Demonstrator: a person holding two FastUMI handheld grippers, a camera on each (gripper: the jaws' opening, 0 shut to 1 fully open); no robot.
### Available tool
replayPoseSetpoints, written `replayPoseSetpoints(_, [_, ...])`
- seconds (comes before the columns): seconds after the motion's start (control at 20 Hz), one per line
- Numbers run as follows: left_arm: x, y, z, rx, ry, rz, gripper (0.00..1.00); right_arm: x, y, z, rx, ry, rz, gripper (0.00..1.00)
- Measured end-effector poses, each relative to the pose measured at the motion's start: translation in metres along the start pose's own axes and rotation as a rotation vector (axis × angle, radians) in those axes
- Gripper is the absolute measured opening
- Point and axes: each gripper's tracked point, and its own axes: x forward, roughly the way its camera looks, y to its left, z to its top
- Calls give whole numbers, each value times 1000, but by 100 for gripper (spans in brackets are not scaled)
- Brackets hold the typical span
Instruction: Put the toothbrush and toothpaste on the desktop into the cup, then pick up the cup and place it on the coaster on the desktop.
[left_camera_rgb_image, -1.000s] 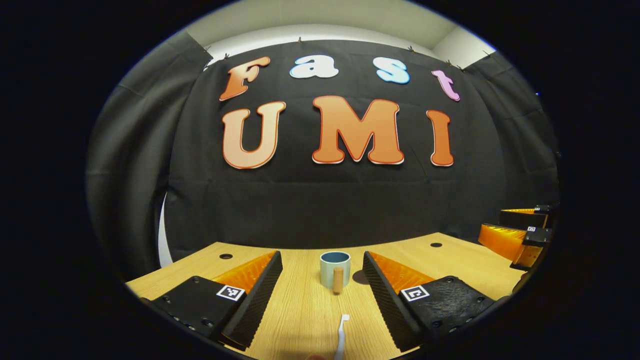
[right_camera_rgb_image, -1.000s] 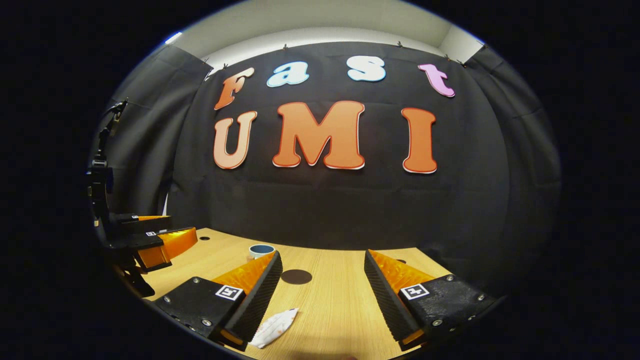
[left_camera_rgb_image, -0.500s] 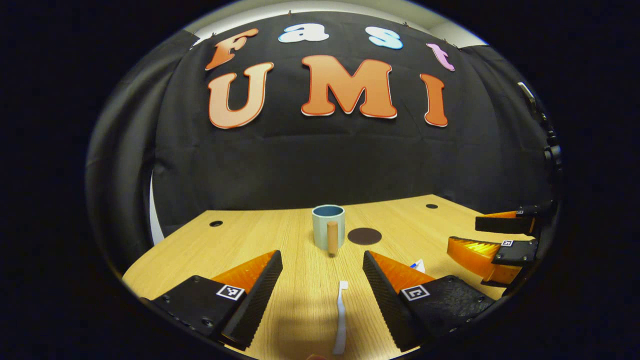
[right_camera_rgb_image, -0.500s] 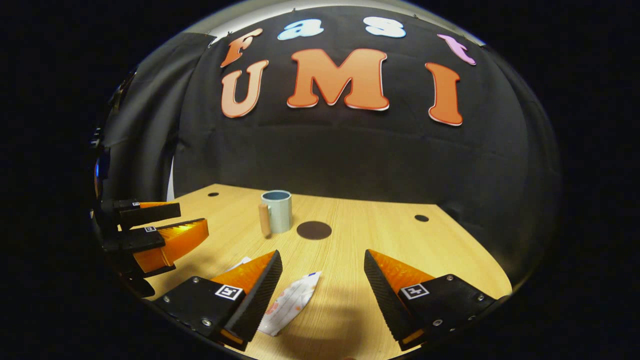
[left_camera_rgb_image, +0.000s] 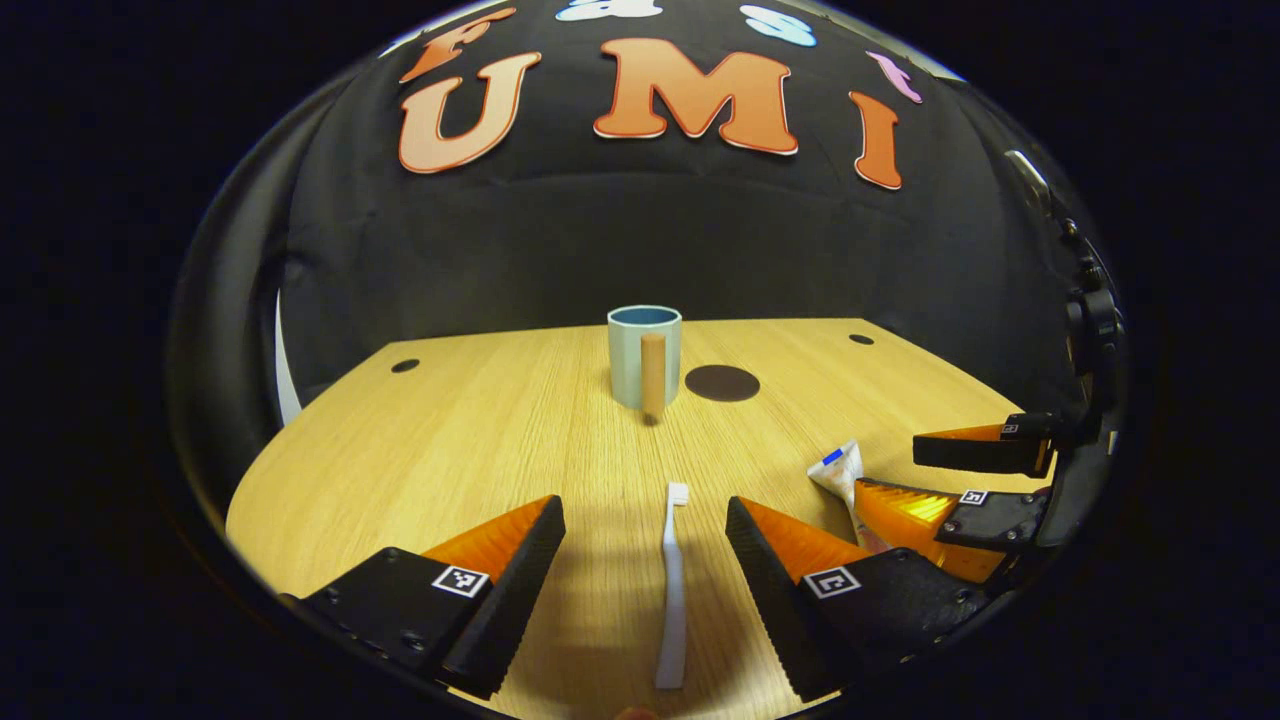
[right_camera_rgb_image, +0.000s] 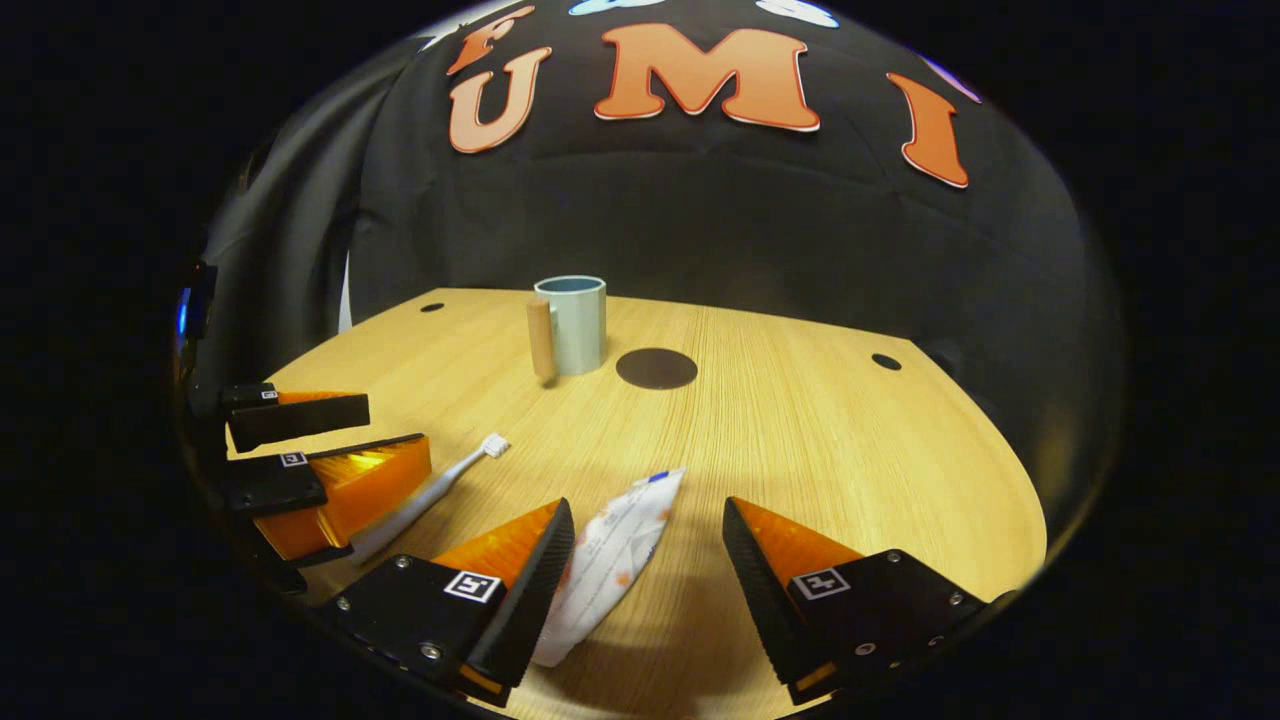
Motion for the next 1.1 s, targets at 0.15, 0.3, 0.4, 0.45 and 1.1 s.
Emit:
replayPoseSetpoints(0.15, [9, 2, -14, -4, 57, 6, 98, 6, 8, -4, 31, 37, 21, 83])
replayPoseSetpoints(0.3, [14, 2, -20, 6, 89, 14, 98, 16, 16, -17, 42, 90, 42, 80])
replayPoseSetpoints(0.4, [19, 2, -25, 13, 114, 18, 98, 21, 15, -25, 52, 117, 42, 79])
replayPoseSetpoints(0.45, [22, 0, -26, 11, 127, 15, 98, 21, 13, -26, 54, 119, 41, 73])
replayPoseSetpoints(1.1, [30, -31, -35, 20, 270, 9, 21, 24, -5, -26, 123, 145, 126, 15])
